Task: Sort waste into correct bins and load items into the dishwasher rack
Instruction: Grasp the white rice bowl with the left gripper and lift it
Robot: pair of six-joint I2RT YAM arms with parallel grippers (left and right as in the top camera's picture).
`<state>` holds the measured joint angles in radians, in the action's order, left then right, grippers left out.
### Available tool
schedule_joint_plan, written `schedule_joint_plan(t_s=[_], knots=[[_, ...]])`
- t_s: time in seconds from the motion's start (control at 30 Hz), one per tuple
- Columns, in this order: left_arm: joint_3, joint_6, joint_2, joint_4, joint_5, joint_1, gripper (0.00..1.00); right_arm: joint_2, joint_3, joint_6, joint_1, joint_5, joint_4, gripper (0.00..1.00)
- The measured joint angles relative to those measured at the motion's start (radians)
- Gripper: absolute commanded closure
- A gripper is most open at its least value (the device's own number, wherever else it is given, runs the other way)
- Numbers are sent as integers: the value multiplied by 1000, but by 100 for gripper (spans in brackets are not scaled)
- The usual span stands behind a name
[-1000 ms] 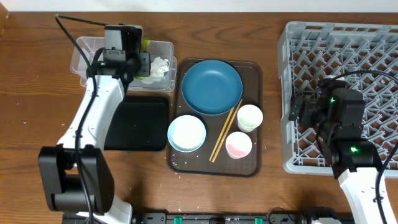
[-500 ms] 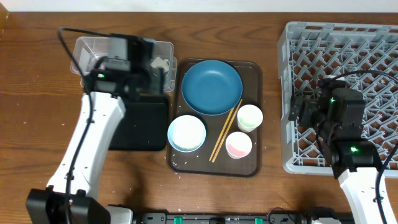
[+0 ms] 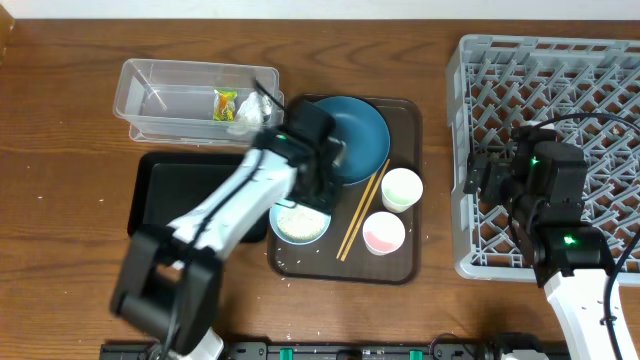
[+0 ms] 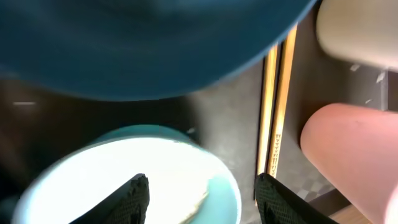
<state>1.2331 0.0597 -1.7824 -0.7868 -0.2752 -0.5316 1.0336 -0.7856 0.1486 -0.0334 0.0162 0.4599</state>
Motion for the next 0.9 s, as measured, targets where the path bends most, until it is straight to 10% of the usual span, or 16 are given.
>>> schedule_joint_plan(t_s=[0.3,0.9], knots=[[-2,32,-141,-14,-2,-80,94,0,0,0,0,0,0,1],[5,41,143,-98,38,-39,94,0,0,0,0,0,0,1]])
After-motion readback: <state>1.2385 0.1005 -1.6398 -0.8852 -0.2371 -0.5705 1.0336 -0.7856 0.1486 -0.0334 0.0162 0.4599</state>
